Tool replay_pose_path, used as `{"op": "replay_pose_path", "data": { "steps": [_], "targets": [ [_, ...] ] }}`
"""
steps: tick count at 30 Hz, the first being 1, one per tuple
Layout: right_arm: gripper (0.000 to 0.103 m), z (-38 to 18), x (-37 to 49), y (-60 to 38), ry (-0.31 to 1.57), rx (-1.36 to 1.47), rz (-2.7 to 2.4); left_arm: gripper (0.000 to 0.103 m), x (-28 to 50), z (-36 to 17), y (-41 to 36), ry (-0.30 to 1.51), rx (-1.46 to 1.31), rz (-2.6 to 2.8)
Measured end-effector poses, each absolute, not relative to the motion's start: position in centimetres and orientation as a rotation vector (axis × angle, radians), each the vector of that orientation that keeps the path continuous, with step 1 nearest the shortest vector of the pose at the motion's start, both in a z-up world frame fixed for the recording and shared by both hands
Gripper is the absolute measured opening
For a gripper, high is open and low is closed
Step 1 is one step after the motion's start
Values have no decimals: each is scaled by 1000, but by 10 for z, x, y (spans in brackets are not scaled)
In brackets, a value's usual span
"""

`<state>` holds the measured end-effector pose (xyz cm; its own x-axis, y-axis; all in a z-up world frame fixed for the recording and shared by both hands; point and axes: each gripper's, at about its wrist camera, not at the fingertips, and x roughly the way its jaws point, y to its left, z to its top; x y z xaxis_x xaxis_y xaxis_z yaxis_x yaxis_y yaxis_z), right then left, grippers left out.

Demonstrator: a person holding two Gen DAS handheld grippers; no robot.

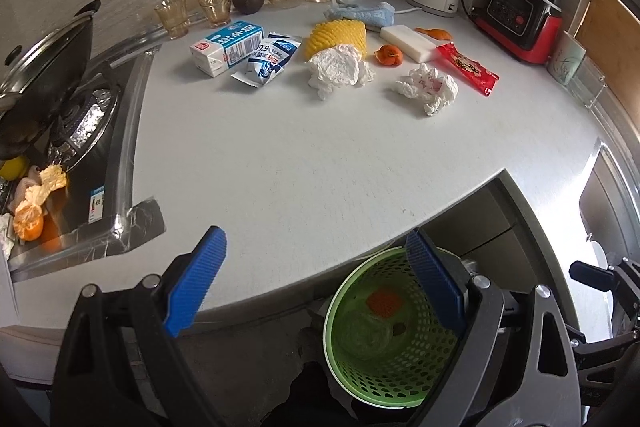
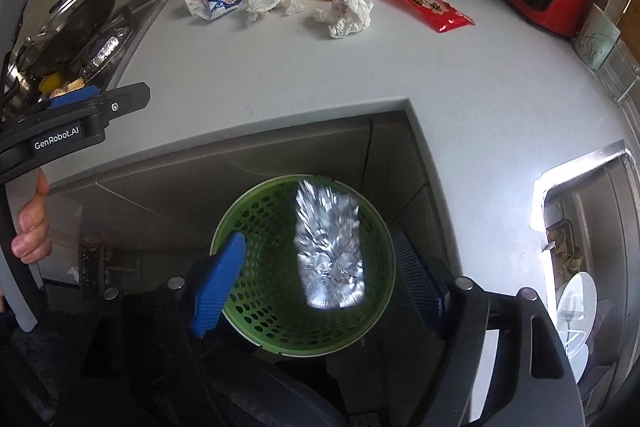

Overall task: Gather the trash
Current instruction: 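Lower the foil packet into the green basket and open the right gripper, then move both grippers back over the counter toward the crumpled tissues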

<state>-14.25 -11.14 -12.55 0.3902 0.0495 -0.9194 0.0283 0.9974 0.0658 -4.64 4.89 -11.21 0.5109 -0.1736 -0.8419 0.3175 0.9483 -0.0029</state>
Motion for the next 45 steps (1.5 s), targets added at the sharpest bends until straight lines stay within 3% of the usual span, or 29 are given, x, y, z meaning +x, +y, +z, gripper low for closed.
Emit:
{"op": "replay_pose_path", "data": {
  "steps": [12,19,31,45],
  "targets": [
    [85,-124,-116,-104,1170,82,-28,88,-22,-114,57,1001,159,-331],
    [94,-121,-101,-100,1156,88,-73,88,-4,-114,65,995,159,-362],
    [95,-120,-62,-99,1126,144,-165,88,41,-120,75,996,177,-440],
    [95,-122,20,-141,1106,136,-166,88,94,-126,25,996,107,-507]
  ]
}}
